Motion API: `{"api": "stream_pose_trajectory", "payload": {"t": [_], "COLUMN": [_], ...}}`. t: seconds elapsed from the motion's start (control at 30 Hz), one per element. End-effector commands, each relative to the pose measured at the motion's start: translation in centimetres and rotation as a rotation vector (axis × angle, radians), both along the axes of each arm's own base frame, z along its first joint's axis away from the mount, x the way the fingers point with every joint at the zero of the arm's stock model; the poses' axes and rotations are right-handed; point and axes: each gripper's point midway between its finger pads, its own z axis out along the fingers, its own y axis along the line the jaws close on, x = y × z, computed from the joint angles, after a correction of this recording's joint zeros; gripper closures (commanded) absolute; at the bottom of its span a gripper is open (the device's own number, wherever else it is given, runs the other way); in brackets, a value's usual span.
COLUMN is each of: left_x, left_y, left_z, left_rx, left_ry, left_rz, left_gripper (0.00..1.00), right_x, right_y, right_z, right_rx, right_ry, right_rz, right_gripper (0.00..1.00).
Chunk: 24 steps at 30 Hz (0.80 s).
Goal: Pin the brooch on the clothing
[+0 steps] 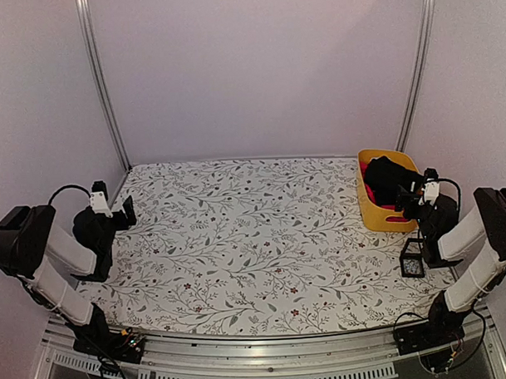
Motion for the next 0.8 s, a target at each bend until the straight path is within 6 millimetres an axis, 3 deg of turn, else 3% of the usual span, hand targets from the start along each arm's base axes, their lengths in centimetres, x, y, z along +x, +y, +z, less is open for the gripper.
{"api": "stream_pose_trajectory", "payload": {"t": [0.0, 0.13, 0.3, 0.4, 0.47, 0.57, 0.67, 0.73, 0.77], "left_x": [0.4, 0.4, 0.7, 3.0, 4.0, 3.7, 2.5, 1.4, 0.9], "left_y": [-0.4, -0.4, -0.5, 0.0, -1.1, -4.1, -8.6, -11.4, -12.5], "left_z": [0.4, 0.4, 1.1, 2.3, 4.9, 10.8, 16.3, 18.7, 19.7], "left_rx": [0.012, 0.011, 0.021, 0.026, 0.068, 0.110, 0.136, 0.166, 0.177], "left_ry": [-0.010, -0.009, -0.010, 0.083, 0.067, -0.057, -0.172, -0.218, -0.232], "left_rz": [-0.012, -0.010, -0.014, 0.051, 0.028, -0.060, -0.255, -0.360, -0.399], "left_gripper": [0.00, 0.00, 0.00, 0.00, 0.00, 0.00, 0.00, 0.00, 0.00], "right_x": [0.2, -0.9, -2.3, -2.5, -2.3, -1.3, 0.1, 1.0, 1.4], "right_y": [0.3, 0.6, 2.3, 3.7, 4.6, 5.0, 4.4, 3.8, 4.5], "right_z": [0.4, 2.1, 4.6, 7.7, 9.8, 12.3, 12.7, 13.1, 13.1], "right_rx": [-0.006, -0.008, 0.002, 0.028, 0.057, 0.108, 0.152, 0.140, 0.126], "right_ry": [-0.001, -0.030, -0.054, -0.080, -0.071, 0.002, 0.130, 0.200, 0.240], "right_rz": [0.018, 0.028, 0.122, 0.203, 0.255, 0.282, 0.215, 0.137, 0.128], "right_gripper": [0.01, 0.01, 0.01, 0.05, 0.11, 0.22, 0.32, 0.35, 0.35]}}
